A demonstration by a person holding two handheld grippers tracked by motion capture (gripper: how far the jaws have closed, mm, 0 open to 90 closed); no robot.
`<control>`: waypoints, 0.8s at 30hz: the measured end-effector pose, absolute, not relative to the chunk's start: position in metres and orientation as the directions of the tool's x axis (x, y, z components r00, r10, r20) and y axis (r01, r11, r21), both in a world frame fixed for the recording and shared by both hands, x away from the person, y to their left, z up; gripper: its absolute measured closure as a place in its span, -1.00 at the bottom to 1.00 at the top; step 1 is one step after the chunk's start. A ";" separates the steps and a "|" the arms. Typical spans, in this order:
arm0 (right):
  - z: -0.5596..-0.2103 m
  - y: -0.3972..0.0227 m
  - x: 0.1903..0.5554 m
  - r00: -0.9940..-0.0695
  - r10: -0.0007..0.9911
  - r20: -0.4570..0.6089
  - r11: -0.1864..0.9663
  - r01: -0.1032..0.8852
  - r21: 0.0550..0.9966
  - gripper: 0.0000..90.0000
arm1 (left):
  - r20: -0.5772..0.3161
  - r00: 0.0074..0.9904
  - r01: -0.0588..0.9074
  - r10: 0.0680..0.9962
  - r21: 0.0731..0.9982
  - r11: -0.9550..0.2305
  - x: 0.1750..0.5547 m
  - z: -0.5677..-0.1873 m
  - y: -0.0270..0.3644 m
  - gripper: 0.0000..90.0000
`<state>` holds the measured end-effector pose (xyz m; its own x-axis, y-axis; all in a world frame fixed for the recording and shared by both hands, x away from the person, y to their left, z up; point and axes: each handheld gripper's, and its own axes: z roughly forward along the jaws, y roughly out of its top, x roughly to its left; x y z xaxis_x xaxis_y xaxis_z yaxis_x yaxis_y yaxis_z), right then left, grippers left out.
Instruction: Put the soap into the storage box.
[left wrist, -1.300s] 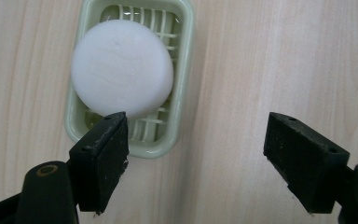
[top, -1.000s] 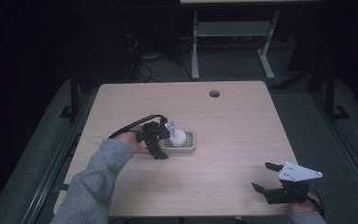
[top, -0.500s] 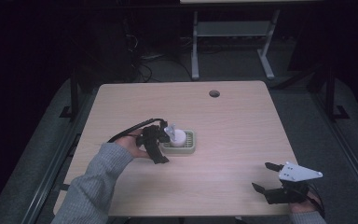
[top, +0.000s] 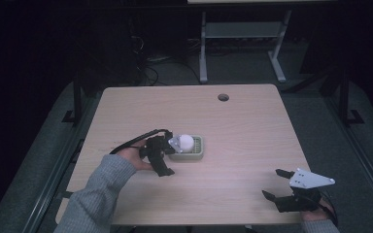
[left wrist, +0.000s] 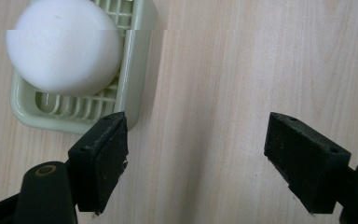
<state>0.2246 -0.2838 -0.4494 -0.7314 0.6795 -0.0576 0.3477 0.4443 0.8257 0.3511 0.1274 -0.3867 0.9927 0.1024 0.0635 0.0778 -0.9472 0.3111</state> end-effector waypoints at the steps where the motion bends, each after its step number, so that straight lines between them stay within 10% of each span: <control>1: -0.449 -0.284 0.225 -0.731 0.680 -0.058 0.444 0.348 0.826 -0.70 | 0.064 0.993 0.075 0.100 0.314 -0.946 0.351 -0.387 0.128 -0.54; 24: -0.450 -0.284 0.225 -0.729 0.682 -0.061 0.447 0.350 0.823 -0.70 | 0.081 0.990 0.085 0.117 0.325 -0.942 0.334 -0.392 0.142 -0.55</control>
